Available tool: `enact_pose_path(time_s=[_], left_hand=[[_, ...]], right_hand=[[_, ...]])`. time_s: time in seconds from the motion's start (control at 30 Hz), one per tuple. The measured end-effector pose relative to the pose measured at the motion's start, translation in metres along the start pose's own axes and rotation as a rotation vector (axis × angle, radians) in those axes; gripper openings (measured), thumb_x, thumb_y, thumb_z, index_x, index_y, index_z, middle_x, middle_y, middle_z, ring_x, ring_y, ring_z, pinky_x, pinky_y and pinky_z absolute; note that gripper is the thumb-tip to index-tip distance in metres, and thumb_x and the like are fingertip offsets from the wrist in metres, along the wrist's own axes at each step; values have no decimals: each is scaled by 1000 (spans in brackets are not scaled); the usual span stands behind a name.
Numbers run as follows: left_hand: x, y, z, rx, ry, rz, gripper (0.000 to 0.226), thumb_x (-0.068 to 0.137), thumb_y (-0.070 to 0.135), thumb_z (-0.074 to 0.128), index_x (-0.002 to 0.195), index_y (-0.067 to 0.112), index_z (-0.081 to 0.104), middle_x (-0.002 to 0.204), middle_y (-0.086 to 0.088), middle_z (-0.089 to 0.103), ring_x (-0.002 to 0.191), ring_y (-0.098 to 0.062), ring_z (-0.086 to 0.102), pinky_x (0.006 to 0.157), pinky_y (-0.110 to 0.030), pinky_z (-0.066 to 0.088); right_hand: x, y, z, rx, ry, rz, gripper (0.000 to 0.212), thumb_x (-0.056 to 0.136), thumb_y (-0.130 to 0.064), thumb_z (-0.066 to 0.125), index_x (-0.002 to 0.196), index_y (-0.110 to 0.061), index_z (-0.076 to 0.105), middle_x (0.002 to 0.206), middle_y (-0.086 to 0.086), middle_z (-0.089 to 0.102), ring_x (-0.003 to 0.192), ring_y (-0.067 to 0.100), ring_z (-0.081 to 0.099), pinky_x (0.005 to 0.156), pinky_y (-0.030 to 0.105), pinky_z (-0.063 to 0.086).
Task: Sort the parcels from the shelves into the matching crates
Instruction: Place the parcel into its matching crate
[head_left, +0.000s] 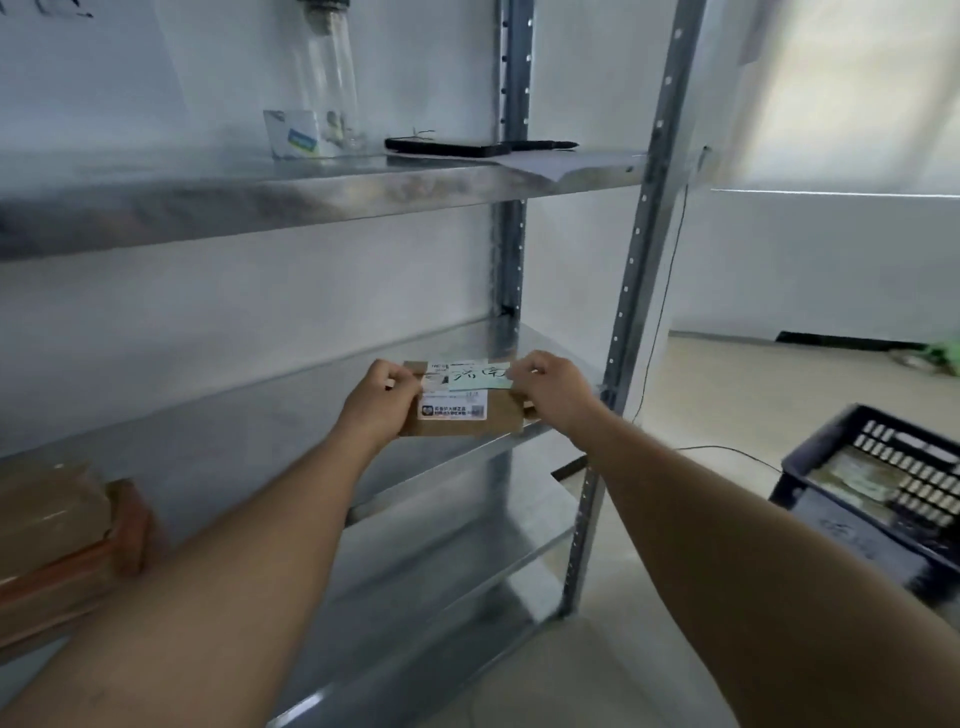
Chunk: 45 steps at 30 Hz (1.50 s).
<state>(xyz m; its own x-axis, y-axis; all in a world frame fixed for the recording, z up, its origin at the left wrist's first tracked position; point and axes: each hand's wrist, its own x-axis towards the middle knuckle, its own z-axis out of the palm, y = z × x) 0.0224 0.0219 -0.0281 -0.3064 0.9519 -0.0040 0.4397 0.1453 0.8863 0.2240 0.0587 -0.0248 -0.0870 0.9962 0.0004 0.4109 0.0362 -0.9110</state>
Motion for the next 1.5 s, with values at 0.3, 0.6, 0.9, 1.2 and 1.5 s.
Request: enact_pose_path(time_s=[0.3,0.6,0.9,1.2,1.5], left_hand=[[-11,65,158,-62,-167,155,43,77,8,74,108,22,47,113,-5,56,98,-21,56,91,-40,52],[-18,115,295,-33,-383,410,59,77,-5,70,117,30,45,125,-11,49,107,-23,55,73,-20,48],[-21,142,407,-30,-542,570,60,81,-5,68,131,12,41,127,-13,48,99,-15,53,63,-4,43],[34,187,541,-29,-713,625,57,81,-6,68,129,10,43,126,-17,50,102,-20,54,64,-8,45],[117,233,673,47,-806,650,58,81,6,71,131,17,42,125,-11,52,101,-22,57,84,-31,50]], right_hand=[[-12,82,-148,0,198,-20,37,83,11,55,112,-13,51,117,9,60,105,23,59,52,17,46],[-35,160,-264,23,388,62,88,78,19,56,151,-21,25,138,6,44,109,16,51,57,24,54],[-40,214,-339,-188,470,112,75,79,9,66,142,-24,41,135,1,44,116,20,49,98,39,49],[2,277,-426,-100,536,269,79,80,7,68,144,-28,36,128,-1,53,99,16,55,76,28,55],[95,324,-517,-139,625,391,78,84,5,65,144,-34,36,122,-2,51,86,13,59,53,16,48]])
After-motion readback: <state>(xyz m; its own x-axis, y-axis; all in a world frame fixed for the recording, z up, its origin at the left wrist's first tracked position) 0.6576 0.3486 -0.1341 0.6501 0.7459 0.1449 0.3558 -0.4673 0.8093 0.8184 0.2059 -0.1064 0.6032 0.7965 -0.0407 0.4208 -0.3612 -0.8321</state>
